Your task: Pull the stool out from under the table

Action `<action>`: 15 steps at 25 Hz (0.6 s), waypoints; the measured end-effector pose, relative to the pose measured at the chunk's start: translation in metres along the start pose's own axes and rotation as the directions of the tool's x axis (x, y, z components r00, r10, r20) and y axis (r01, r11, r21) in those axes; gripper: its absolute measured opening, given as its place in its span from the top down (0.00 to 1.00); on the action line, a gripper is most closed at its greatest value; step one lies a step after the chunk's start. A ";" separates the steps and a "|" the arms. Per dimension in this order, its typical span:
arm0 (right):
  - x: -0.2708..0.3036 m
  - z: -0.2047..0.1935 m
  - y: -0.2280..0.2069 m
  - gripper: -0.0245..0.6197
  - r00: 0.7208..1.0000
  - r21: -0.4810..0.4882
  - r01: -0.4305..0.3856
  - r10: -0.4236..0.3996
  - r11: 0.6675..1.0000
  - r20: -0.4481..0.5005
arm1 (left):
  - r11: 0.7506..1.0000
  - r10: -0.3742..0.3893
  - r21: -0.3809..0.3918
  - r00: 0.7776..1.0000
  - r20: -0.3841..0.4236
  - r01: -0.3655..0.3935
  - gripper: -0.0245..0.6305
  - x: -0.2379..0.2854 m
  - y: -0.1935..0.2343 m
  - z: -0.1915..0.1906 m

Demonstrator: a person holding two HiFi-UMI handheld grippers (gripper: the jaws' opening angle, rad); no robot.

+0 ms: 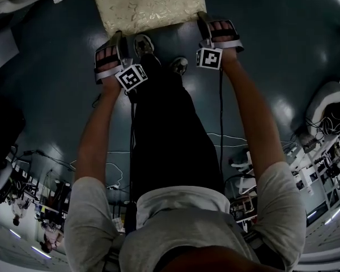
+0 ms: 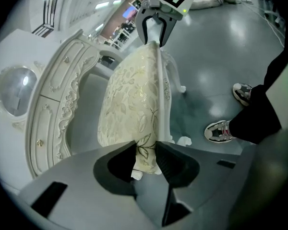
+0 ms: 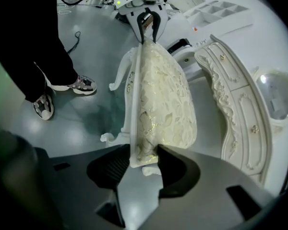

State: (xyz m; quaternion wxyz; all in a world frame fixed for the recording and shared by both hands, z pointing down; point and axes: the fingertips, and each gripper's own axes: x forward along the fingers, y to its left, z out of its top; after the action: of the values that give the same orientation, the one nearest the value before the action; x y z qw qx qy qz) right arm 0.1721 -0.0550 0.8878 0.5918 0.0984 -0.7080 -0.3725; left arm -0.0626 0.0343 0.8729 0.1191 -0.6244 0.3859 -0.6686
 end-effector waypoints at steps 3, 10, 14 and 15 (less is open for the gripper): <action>-0.008 0.005 -0.001 0.76 0.999 0.096 0.006 -0.001 0.995 -0.046 | 1.000 -0.019 -0.023 0.999 -0.029 0.018 0.76 -0.002 -0.005 -0.003; -0.054 0.030 -0.023 0.94 0.997 0.177 0.035 -0.046 0.984 0.055 | 0.988 -0.010 -0.153 1.000 0.012 0.012 0.96 -0.036 0.014 0.024; -0.088 0.051 -0.055 0.94 0.991 0.336 0.088 -0.116 0.938 0.063 | 0.941 -0.032 -0.336 0.998 0.048 0.046 0.96 -0.065 0.033 0.032; -0.100 0.056 -0.071 0.94 0.988 0.394 0.116 -0.147 0.912 0.050 | 0.918 -0.045 -0.391 0.997 0.065 0.067 0.96 -0.074 0.040 0.034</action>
State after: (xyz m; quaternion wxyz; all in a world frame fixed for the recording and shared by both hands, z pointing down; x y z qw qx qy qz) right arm 0.1281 -0.0237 0.7646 0.5058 0.2468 -0.7824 -0.2667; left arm -0.0303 0.0423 0.7887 -0.0175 -0.6644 0.4907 -0.5635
